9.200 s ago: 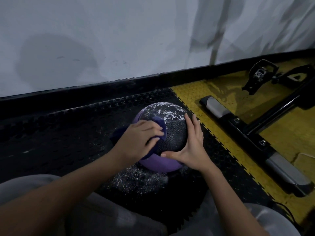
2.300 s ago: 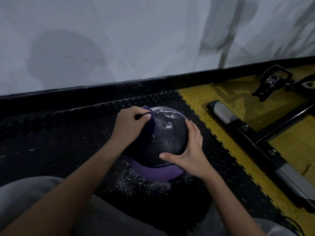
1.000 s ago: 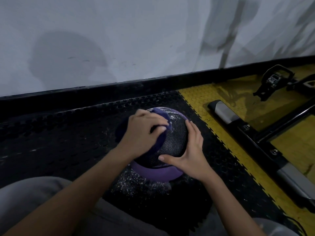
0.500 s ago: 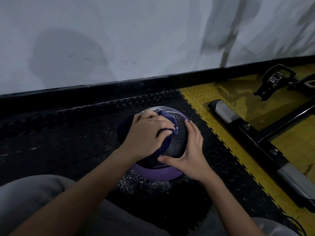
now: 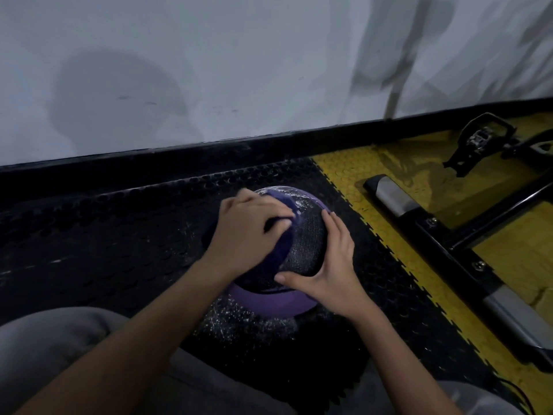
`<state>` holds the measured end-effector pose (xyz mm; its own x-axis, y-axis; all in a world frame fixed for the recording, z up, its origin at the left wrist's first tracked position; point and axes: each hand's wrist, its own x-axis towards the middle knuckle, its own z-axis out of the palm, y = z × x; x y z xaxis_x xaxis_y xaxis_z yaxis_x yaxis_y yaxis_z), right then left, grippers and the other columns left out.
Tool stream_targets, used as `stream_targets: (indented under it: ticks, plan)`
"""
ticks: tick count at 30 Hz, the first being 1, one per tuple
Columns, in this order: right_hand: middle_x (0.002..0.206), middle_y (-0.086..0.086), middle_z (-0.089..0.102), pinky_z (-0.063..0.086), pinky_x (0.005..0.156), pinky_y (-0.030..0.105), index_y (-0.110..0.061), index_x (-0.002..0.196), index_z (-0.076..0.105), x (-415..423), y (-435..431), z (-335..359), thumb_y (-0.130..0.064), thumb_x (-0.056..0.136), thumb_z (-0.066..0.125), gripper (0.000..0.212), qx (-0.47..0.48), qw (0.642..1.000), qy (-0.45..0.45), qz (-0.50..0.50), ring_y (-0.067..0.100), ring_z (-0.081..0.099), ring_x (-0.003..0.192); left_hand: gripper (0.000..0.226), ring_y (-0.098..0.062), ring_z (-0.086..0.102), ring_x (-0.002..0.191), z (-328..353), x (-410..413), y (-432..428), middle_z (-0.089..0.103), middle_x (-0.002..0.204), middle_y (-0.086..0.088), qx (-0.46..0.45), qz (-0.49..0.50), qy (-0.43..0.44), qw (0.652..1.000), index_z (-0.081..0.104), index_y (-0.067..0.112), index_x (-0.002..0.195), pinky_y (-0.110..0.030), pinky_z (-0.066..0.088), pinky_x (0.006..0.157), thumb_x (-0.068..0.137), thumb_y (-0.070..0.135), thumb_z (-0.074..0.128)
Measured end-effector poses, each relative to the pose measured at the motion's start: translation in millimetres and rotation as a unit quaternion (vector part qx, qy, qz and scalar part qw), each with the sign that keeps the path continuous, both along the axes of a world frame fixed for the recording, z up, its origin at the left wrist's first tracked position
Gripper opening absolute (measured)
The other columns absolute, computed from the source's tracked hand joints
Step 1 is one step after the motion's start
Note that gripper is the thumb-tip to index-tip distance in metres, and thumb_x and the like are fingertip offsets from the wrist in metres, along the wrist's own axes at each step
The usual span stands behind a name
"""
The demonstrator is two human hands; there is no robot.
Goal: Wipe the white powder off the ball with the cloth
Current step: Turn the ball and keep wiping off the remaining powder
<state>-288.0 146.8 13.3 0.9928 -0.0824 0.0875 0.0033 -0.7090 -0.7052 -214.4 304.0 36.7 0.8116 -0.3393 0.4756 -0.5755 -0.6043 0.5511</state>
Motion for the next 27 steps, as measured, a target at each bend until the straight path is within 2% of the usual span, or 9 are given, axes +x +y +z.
stream_targets:
  ticks: [4,7,10,13,16,19,22,24,27]
  plan:
    - [0.151,-0.014,0.0,0.008,0.117,0.041,-0.027,0.148,0.005,3,2,-1,-0.078,0.045,0.062,0.128,0.004,1.0,-0.005,-0.011,-0.004,-0.003,0.134,0.019,-0.025,0.054,0.103,1,22,13,0.068,0.105,0.01,-0.094,0.084,0.118,0.985,0.074,0.025,0.093,-0.038,0.038,0.096,0.08,0.034,0.062]
    - [0.15,-0.014,-0.001,0.009,0.116,0.039,-0.027,0.148,0.005,2,1,-1,-0.077,0.044,0.064,0.13,0.001,1.0,-0.001,-0.011,-0.004,-0.003,0.134,0.021,-0.018,0.054,0.1,-5,7,7,0.067,0.099,0.019,-0.077,0.033,0.073,0.994,0.073,0.03,0.089,-0.039,0.035,0.095,0.078,0.039,0.057]
    - [0.15,-0.017,-0.001,0.008,0.115,0.034,-0.027,0.148,0.005,-1,-1,-1,-0.075,0.044,0.067,0.129,0.002,1.0,0.002,-0.006,-0.005,-0.003,0.134,0.02,-0.008,0.044,0.097,-4,-11,-3,0.068,0.097,0.019,-0.009,-0.028,-0.006,1.0,0.073,0.031,0.089,-0.027,0.023,0.09,0.078,0.036,0.057]
    - [0.149,-0.018,-0.002,0.008,0.116,0.037,-0.028,0.148,0.005,0,-2,-1,-0.073,0.047,0.069,0.127,0.007,1.0,0.003,-0.005,-0.006,-0.004,0.133,0.025,-0.017,0.052,0.097,1,6,6,0.069,0.1,0.014,-0.038,0.029,0.037,0.998,0.073,0.029,0.092,-0.033,0.035,0.09,0.079,0.041,0.055]
    - [0.15,-0.016,-0.001,0.01,0.117,0.042,-0.028,0.148,0.005,2,2,-1,-0.077,0.046,0.065,0.128,0.006,1.0,-0.004,-0.008,-0.006,-0.004,0.134,0.012,-0.023,0.058,0.098,-1,18,15,0.065,0.096,0.015,-0.119,0.08,0.103,0.984,0.074,0.023,0.091,-0.03,0.038,0.094,0.082,0.022,0.066]
    - [0.151,-0.013,0.0,0.009,0.117,0.041,-0.027,0.148,0.005,1,0,-3,-0.078,0.045,0.063,0.128,-0.002,1.0,-0.006,-0.012,-0.003,-0.003,0.135,0.016,-0.018,0.057,0.095,-6,-4,3,0.065,0.093,0.019,-0.079,0.012,0.047,0.996,0.074,0.024,0.089,-0.02,0.033,0.088,0.08,0.028,0.061]
    - [0.15,-0.016,-0.001,0.008,0.115,0.035,-0.028,0.148,0.004,-1,-3,-4,-0.077,0.046,0.064,0.128,-0.001,1.0,-0.003,-0.004,-0.002,-0.004,0.136,0.027,-0.011,0.05,0.09,-8,-11,-2,0.068,0.094,0.016,-0.032,-0.033,-0.013,0.999,0.074,0.025,0.09,-0.027,0.036,0.083,0.08,0.037,0.052]
    - [0.149,-0.018,0.0,0.008,0.114,0.034,-0.029,0.148,0.005,0,-4,-4,-0.077,0.047,0.065,0.127,0.008,1.0,-0.006,-0.003,-0.003,-0.004,0.135,0.024,-0.014,0.053,0.091,-5,0,3,0.069,0.097,0.012,-0.053,0.01,0.018,0.998,0.074,0.023,0.091,-0.023,0.033,0.084,0.081,0.036,0.057]
    - [0.149,-0.016,0.001,0.007,0.113,0.033,-0.028,0.147,0.006,4,-3,-2,-0.077,0.046,0.064,0.127,0.017,1.0,-0.007,-0.008,-0.006,-0.003,0.133,0.015,-0.013,0.06,0.093,-6,16,17,0.066,0.093,0.008,-0.171,0.115,0.132,0.97,0.074,0.015,0.096,-0.007,0.035,0.077,0.083,0.018,0.066]
